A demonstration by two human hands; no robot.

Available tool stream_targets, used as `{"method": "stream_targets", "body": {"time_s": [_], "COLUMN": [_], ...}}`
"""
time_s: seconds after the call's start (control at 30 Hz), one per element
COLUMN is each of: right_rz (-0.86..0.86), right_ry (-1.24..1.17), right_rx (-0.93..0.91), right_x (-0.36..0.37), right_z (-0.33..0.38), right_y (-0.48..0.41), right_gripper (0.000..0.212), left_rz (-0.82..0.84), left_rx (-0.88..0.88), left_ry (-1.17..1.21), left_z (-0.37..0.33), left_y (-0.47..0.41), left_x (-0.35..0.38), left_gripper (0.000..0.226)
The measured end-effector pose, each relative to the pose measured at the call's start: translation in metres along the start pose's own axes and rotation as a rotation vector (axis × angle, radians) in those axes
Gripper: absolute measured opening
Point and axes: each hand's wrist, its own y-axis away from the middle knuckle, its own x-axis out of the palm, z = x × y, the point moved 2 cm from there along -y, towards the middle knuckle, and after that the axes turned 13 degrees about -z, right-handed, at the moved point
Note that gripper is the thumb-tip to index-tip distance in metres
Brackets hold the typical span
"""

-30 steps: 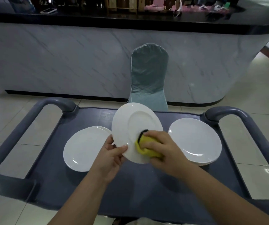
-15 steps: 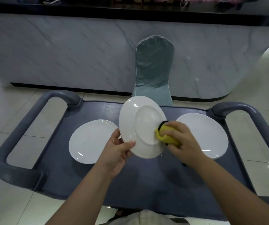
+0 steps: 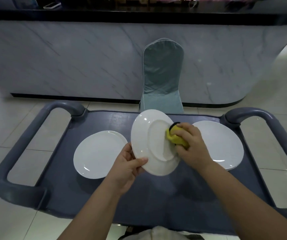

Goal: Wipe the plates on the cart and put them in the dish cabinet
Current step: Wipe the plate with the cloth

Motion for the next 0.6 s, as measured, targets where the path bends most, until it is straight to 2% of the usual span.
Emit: {"method": "stream_targets", "body": {"time_s": [0.07, 0.17, 0.23, 0.33, 0.37, 0.43, 0.53, 0.6], "right_rz": [-0.042, 0.068, 0.125, -0.001, -0.044, -0.055, 0.043, -0.001], "right_ry": [-0.001, -0.048, -0.108, -0.095, -0.046, 0.011, 0.047, 0.062], "right_rx": [0.095, -0.004, 0.017, 0.142, 0.131, -0.02, -0.317, -0.289], "right_x": [0.015, 0.029, 0.025, 0.024, 0.025, 0.027, 0.008, -0.01], "right_z": [0.022, 0.061, 0.069, 0.071, 0.075, 0.084, 0.064, 0.031], "right_y": [-0.015, -0.002, 0.013, 0.013, 0.011, 0.016, 0.033, 0.04], "right_gripper": [0.039, 0.039, 0.036, 0.029, 0.03, 0.029, 0.03, 0.033], "left_rz": [-0.005, -0.008, -0.007, -0.013, -0.014, -0.021, -0.017, 0.001], "left_rx": [-0.001, 0.002, -0.009, -0.038, -0.045, -0.053, -0.074, -0.085], "left_ry": [-0.003, 0.062, 0.072, 0.07, 0.079, 0.114, 0.163, 0.17], "left_z": [0.0, -0.008, -0.009, -0.002, 0.0, -0.001, -0.004, -0.002], "left_y": [-0.001, -0.004, -0.004, 0.0, 0.001, 0.002, 0.003, 0.005], "left_x": [0.005, 0.003, -0.001, 0.003, 0.004, 0.003, -0.003, -0.004], "left_gripper": [0.061, 0.059, 0.059, 0.055, 0.056, 0.056, 0.053, 0.055]}}
